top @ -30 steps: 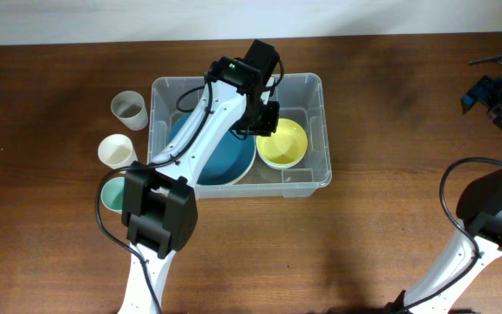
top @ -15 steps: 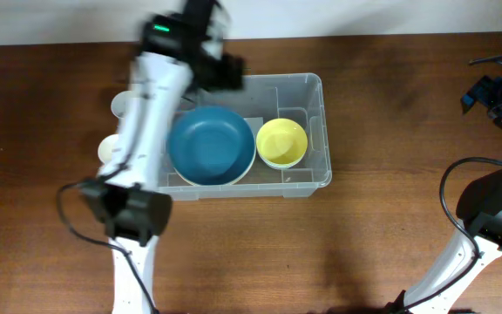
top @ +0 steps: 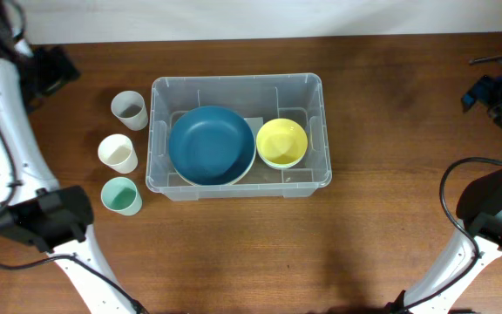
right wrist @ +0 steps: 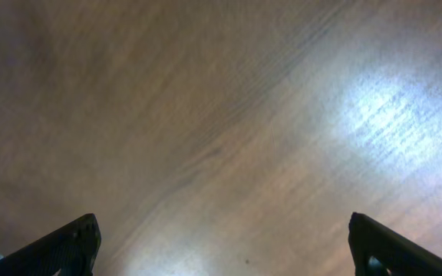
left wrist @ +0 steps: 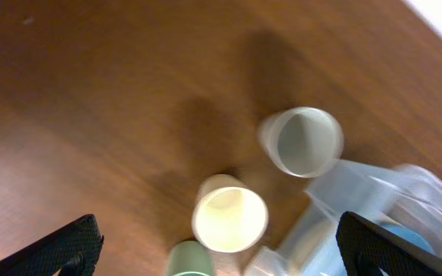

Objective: Pack container
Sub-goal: 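Move the right gripper over the yellow bowl in the container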

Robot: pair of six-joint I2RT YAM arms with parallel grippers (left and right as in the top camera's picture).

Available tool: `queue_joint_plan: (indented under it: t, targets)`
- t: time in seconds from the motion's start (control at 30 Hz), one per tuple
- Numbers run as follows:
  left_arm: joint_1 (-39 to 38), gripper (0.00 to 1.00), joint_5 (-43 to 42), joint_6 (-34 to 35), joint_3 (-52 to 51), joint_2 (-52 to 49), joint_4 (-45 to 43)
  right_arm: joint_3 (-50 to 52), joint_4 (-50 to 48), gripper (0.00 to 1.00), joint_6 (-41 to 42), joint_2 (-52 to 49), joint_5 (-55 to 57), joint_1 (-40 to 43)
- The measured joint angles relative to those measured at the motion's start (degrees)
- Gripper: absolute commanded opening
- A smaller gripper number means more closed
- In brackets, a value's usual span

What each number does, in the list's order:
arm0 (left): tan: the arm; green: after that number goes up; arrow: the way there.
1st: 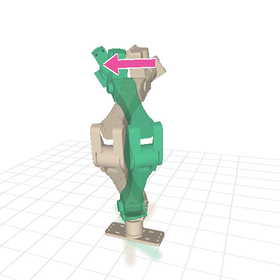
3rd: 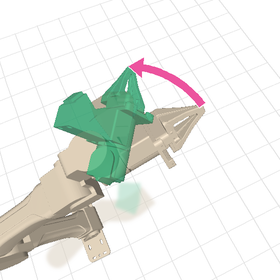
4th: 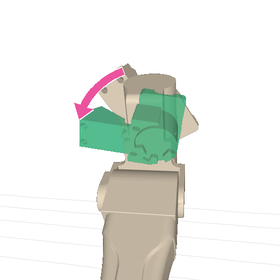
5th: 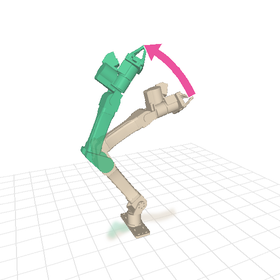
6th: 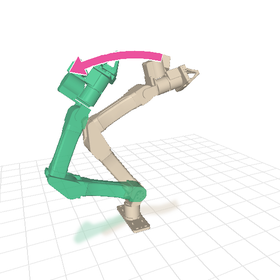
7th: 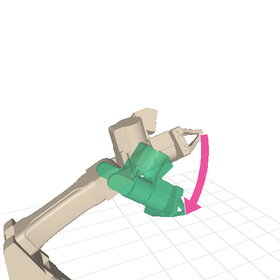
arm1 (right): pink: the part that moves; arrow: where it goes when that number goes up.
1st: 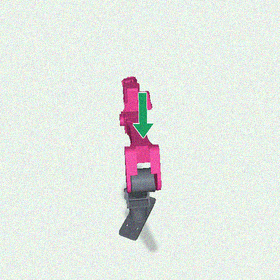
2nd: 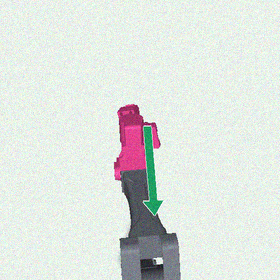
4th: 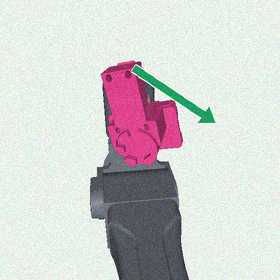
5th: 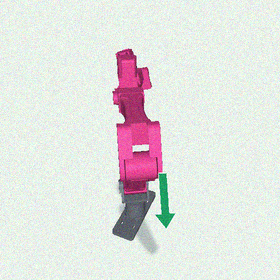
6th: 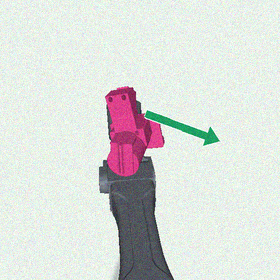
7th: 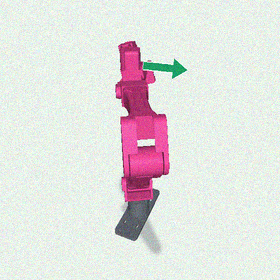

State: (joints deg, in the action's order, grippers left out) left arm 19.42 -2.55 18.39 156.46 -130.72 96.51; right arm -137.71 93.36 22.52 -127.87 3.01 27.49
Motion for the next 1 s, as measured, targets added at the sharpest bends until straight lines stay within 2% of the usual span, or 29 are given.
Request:
queue_joint_plan:
  t: [0.2, 0.37, 0.57, 0.63, 0.67, 0.73, 0.83, 0.87, 1.0]
  targets:
    - [4.9, 0.99, 0.0, 0.1, -3.3, 0.0, 0.1, 0.0, -5.5, 0.99, 0.0, 0.0, -1.0, 0.0]
    - [6.7, 0.99, 0.0, 0.1, -3.6, 0.0, 0.1, 0.0, -6.1, 0.99, 0.0, 0.0, -4.8, 0.0]
    - [6.8, 0.99, 0.0, 0.1, -3.6, 0.0, 0.1, 0.2, -5.2, 1.00, -1.3, 0.0, -15.8, -0.4]
    - [6.8, 0.99, 0.0, 0.1, -3.6, 0.0, 0.1, 0.6, -4.5, 0.91, -3.3, 0.0, -19.8, -1.3]
    - [6.8, 0.99, 0.0, 0.1, -3.6, 0.0, 0.1, 0.9, -3.9, 0.76, -5.0, 0.0, -21.6, -2.4]
    - [6.8, 0.99, 0.0, 0.1, -3.6, 0.0, 0.1, 1.1, -3.0, 0.55, -7.6, 0.0, -23.2, -4.9]
    - [6.8, 0.99, 0.0, 0.1, -3.6, 0.0, 0.1, 1.1, -2.3, 0.07, -11.4, 0.0, -23.0, -10.9]
    - [6.8, 0.99, 0.0, 0.1, -3.6, 0.0, 0.1, 1.1, -2.2, 0.04, -12.3, 0.0, -22.3, -13.2]
    - [6.8, 0.99, 0.0, 0.1, -3.6, 0.0, 0.1, 0.3, -1.8, 0.04, -14.0, 0.0, -20.3, -20.6]
